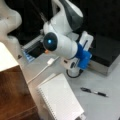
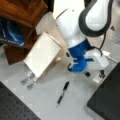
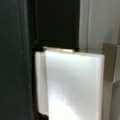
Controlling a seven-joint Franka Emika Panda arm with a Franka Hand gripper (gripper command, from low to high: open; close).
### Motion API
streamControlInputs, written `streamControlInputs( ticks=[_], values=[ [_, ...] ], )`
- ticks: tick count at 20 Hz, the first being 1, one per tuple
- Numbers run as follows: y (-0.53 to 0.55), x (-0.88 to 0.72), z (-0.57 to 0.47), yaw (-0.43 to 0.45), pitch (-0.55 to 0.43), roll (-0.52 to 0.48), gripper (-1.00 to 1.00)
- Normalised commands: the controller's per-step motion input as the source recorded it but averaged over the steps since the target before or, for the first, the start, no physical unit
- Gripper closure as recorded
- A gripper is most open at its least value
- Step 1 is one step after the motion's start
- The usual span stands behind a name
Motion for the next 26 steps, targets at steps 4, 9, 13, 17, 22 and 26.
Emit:
streamControlInputs(
  ticks=[4, 9, 13, 17, 22, 26],
  values=[
    [0.05, -0.06, -0.29, -0.097, -0.172, 0.172, -1.00],
    [0.03, -0.13, -0.25, -0.087, -0.164, 0.166, -1.00],
    [0.02, -0.17, -0.12, -0.101, -0.116, 0.170, -1.00],
    [0.01, -0.19, -0.08, -0.116, -0.099, 0.169, -1.00],
    [-0.01, -0.23, -0.06, -0.111, -0.088, 0.163, -1.00],
    [0.00, -0.23, -0.07, -0.114, -0.085, 0.144, 1.00]
  ],
)
